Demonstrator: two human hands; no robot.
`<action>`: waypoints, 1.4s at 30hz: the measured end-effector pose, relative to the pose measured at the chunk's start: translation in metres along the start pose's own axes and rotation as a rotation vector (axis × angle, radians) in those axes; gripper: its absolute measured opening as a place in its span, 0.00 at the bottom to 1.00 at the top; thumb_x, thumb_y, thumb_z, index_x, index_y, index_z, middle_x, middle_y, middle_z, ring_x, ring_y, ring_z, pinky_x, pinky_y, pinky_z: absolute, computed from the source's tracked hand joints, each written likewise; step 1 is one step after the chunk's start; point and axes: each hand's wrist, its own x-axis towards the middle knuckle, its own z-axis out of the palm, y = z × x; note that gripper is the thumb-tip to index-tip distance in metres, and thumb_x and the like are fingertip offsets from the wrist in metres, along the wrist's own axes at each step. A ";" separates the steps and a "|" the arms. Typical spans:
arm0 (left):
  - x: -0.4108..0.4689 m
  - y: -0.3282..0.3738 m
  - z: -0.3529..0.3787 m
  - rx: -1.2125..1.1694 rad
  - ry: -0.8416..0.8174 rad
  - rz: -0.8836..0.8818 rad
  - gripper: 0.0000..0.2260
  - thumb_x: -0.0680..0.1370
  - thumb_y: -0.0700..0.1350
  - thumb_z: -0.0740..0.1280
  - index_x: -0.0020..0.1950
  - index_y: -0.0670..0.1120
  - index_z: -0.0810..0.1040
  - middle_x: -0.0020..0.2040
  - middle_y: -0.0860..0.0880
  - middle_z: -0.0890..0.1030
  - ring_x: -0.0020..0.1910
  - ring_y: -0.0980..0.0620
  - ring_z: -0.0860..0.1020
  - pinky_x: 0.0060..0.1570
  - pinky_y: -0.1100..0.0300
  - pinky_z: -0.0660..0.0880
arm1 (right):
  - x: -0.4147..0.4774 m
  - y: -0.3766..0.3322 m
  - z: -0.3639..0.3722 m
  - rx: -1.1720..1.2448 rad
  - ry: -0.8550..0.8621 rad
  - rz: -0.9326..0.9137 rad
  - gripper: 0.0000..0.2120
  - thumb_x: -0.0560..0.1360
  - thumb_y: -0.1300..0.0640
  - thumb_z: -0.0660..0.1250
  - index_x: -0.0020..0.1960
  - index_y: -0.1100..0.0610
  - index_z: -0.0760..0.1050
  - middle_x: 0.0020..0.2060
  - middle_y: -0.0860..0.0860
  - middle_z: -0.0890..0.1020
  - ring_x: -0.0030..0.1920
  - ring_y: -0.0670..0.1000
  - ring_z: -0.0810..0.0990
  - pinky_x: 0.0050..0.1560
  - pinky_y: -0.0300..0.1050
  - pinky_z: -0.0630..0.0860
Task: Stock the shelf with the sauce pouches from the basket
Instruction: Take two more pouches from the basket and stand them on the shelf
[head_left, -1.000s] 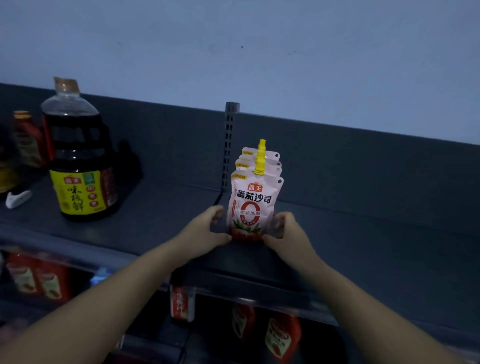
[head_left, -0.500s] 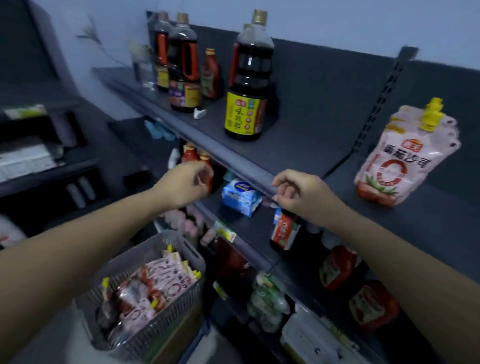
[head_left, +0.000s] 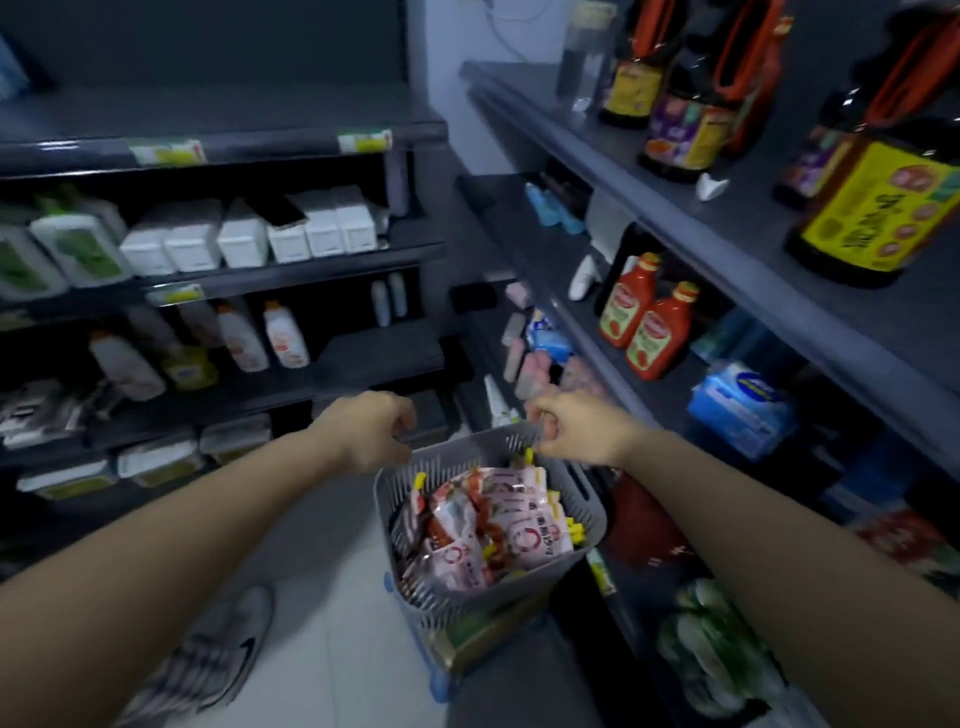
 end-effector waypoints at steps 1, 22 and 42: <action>0.001 -0.007 0.005 0.009 -0.007 -0.011 0.14 0.72 0.48 0.68 0.56 0.46 0.75 0.56 0.48 0.78 0.54 0.46 0.76 0.48 0.56 0.72 | 0.009 -0.004 0.008 0.004 -0.034 0.002 0.13 0.71 0.54 0.67 0.55 0.54 0.72 0.50 0.58 0.78 0.55 0.59 0.76 0.52 0.51 0.73; 0.091 0.005 0.201 -0.091 -0.554 -0.292 0.20 0.75 0.49 0.64 0.68 0.50 0.70 0.68 0.48 0.73 0.66 0.47 0.72 0.60 0.56 0.71 | 0.111 0.144 0.136 0.040 -0.503 0.130 0.08 0.75 0.58 0.64 0.54 0.57 0.75 0.52 0.57 0.80 0.54 0.58 0.79 0.45 0.43 0.71; 0.122 -0.029 0.370 -0.217 -0.572 -0.355 0.41 0.70 0.60 0.63 0.75 0.41 0.53 0.75 0.40 0.59 0.74 0.43 0.58 0.72 0.50 0.56 | 0.147 0.182 0.262 -0.213 -0.322 0.314 0.27 0.69 0.52 0.71 0.65 0.57 0.67 0.63 0.58 0.68 0.62 0.60 0.67 0.59 0.50 0.67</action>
